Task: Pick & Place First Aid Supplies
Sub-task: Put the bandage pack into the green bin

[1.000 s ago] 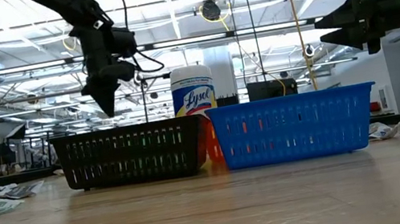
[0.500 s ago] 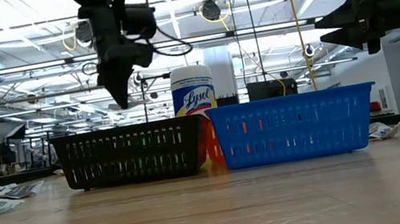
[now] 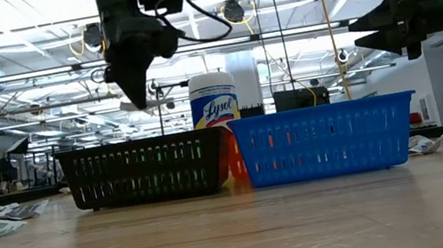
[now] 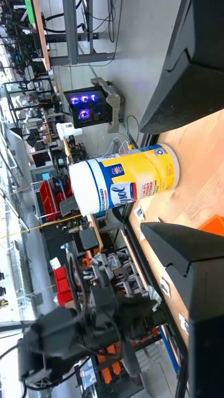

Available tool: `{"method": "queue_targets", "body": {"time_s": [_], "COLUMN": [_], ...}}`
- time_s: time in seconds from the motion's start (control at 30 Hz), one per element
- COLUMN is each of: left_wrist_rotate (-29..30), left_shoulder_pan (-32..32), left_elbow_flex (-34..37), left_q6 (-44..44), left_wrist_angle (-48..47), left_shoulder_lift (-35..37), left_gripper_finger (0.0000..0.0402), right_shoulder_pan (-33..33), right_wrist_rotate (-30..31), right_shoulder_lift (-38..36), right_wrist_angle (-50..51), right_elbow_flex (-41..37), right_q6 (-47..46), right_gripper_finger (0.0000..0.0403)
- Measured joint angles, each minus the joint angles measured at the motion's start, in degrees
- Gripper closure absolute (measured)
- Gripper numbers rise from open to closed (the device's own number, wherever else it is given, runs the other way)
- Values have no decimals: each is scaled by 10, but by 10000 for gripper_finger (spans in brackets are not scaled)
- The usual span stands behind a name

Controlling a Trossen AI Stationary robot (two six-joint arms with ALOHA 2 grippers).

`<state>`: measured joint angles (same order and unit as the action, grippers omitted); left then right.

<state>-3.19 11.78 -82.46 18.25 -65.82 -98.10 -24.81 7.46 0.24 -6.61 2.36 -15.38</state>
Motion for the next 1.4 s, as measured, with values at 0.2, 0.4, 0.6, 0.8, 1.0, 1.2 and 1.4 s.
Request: {"method": "queue_targets", "body": {"time_s": [0.2, 0.4, 0.6, 0.8, 1.0, 1.2, 1.4], "left_wrist_rotate": [0, 1, 2, 13, 18, -8, -13], "left_shoulder_pan": [-10, -5, 3, 2, -5, -20, -30], "left_elbow_flex": [0, 0, 0, 1, 0, 0, 0], "left_q6": [124, 225, 302, 346, 360, 360, 372], "left_wrist_angle": [1, 1, 16, 60, 89, 127, 136], "left_shoulder_lift": [-3, -9, -9, -42, -89, -126, -139], "left_gripper_finger": [401, 401, 401, 401, 401, 401, 399], "right_shoulder_pan": [0, 0, 0, 0, 0, 0, 0], "right_wrist_rotate": [0, 0, 0, 0, 0, 0, 0], "right_shoulder_lift": [0, 0, 0, 0, 0, 0, 0], "right_wrist_angle": [0, 0, 0, 0, 0, 0, 0], "right_elbow_flex": [0, 0, 0, 0, 0, 0, 0], "right_q6": [0, 0, 0, 0, 0, 0, 0], "right_gripper_finger": [160, 161, 161, 161, 161, 161, 161]}}
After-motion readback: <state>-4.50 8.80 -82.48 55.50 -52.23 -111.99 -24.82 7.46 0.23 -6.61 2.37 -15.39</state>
